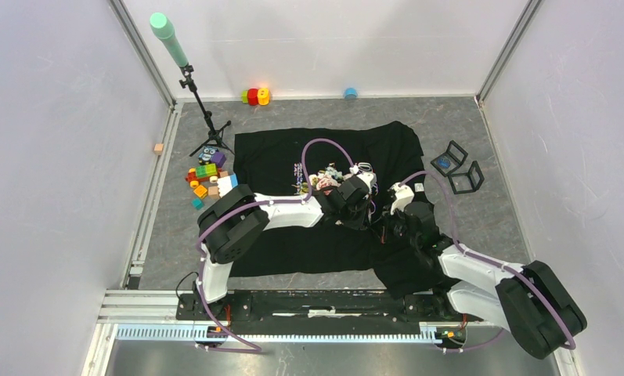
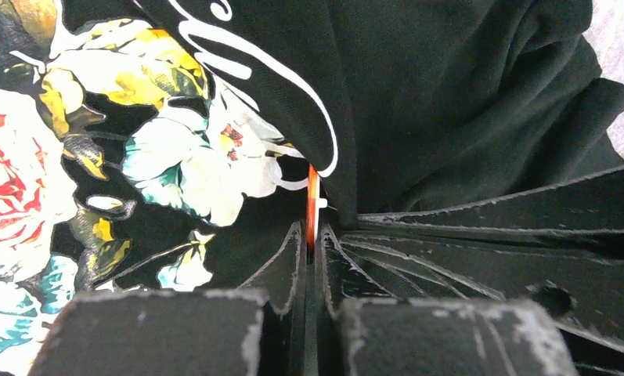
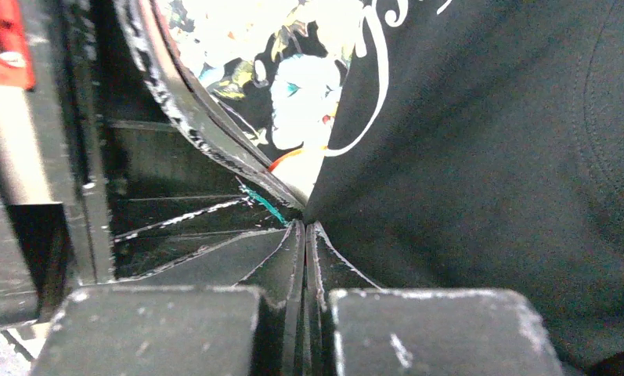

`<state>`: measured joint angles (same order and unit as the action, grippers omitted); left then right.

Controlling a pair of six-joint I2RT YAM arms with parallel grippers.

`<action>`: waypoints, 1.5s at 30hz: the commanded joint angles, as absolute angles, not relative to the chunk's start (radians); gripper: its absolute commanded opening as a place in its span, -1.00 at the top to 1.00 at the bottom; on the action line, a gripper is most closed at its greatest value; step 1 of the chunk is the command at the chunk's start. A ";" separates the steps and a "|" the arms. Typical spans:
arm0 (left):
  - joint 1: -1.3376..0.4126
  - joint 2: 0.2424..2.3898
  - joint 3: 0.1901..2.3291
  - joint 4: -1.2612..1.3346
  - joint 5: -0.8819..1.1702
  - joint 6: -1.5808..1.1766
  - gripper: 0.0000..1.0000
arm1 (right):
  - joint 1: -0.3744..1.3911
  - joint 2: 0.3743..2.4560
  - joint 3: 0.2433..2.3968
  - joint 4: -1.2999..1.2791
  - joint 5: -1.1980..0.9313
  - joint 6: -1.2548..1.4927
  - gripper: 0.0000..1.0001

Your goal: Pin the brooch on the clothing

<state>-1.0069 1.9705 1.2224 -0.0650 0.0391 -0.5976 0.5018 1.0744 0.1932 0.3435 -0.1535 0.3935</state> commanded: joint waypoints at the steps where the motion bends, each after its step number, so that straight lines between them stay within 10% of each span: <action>1: -1.015 1.950 1.191 0.043 0.057 -0.577 0.95 | 0.501 1.119 0.196 0.362 -0.144 0.390 1.00; 16: -1.009 1.917 1.090 0.220 0.113 -0.622 0.95 | 0.502 1.122 0.200 0.356 -0.204 0.369 1.00; 29: -0.958 1.907 1.013 0.326 0.200 -0.599 0.95 | 0.500 0.821 0.356 0.004 0.028 0.243 -0.12; 45: -0.947 1.907 0.974 0.447 0.309 -0.569 0.95 | 0.307 0.821 0.071 0.358 -0.305 0.283 -0.01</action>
<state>-0.9482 1.9472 0.9779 0.3710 0.2474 -0.5964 0.3195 0.8192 0.1257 0.2058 -0.1963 0.2619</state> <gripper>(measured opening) 0.047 0.505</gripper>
